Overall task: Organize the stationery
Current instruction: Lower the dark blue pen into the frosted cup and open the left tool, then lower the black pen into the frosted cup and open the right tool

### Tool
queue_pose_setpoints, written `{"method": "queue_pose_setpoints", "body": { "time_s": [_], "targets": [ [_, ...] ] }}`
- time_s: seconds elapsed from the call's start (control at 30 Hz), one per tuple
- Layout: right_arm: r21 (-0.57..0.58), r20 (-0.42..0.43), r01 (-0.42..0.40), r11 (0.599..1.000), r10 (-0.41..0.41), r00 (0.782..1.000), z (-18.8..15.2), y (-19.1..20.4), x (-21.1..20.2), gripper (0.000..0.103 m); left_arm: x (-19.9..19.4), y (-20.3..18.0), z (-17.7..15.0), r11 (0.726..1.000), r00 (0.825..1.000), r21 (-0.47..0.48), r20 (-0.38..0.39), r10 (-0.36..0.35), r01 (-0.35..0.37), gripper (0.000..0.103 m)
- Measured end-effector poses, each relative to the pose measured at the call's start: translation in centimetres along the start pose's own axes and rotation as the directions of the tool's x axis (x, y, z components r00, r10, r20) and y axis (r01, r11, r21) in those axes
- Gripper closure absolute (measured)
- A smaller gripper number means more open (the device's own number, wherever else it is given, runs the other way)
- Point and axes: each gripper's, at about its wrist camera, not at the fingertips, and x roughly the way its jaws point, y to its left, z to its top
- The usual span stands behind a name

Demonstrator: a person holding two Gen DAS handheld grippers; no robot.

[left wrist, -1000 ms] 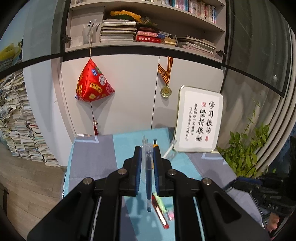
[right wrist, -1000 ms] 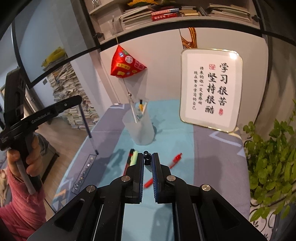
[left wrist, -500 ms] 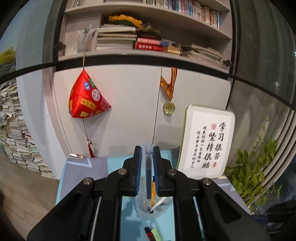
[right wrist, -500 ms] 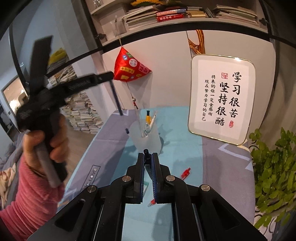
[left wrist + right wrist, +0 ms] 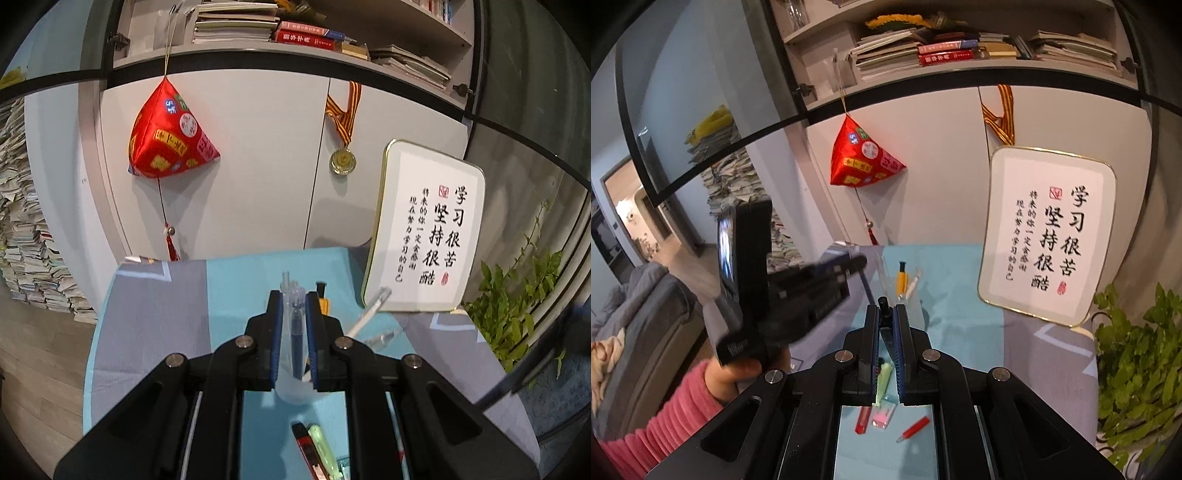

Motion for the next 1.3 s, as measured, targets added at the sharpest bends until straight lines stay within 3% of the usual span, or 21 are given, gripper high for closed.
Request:
{"method": "queue_pose_setpoints", "body": {
  "time_s": [0.23,0.37,0.4,0.77,1.3],
  "targets": [
    [-0.021,0.022,0.003,1.0,-0.002,1.0,2.4,1.3,0.2,0.095,-0.6,0.5,-1.2,1.0,1.0,-0.011,-0.013,-0.019,0.018,0.09],
    [-0.033,0.03,0.013,0.999,-0.012,0.999,3.7,1.9,0.6,0.095,-2.4,1.0,-2.0,1.0,1.0,-0.021,0.011,-0.018,0.018,0.056],
    [-0.034,0.033,0.014,0.999,-0.013,0.999,4.1,2.1,0.8,0.095,-2.9,1.1,-2.2,1.0,1.0,-0.021,0.025,-0.014,0.015,0.054],
    [-0.03,0.036,0.006,1.0,-0.005,0.999,7.1,3.3,4.6,0.095,-7.6,3.5,-6.6,0.999,0.999,-0.051,0.037,0.009,-0.007,0.053],
    [0.009,-0.065,0.038,0.999,-0.038,0.997,5.1,2.2,10.7,0.095,-9.0,5.3,-8.4,0.996,0.999,-0.089,0.03,0.028,-0.025,0.053]
  ]
}}
